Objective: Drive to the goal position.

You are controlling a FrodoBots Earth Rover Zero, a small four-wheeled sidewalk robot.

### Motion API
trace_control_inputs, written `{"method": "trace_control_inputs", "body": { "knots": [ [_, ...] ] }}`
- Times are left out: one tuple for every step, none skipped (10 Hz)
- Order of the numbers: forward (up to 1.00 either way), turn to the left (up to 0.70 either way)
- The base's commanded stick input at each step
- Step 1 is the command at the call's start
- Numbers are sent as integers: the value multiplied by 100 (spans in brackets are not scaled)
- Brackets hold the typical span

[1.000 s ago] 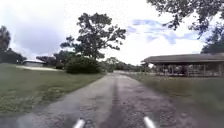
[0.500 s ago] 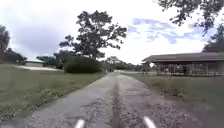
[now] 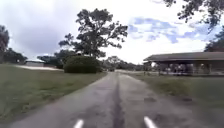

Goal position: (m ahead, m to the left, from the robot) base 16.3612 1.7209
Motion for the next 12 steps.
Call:
{"method": "trace_control_inputs", "body": {
  "knots": [
    [70,0],
    [70,0],
    [70,0],
    [70,0],
    [70,0],
    [70,-5],
    [70,-13],
    [70,-27],
    [70,-26],
    [70,-5],
    [70,0],
    [70,0]
  ]
}}
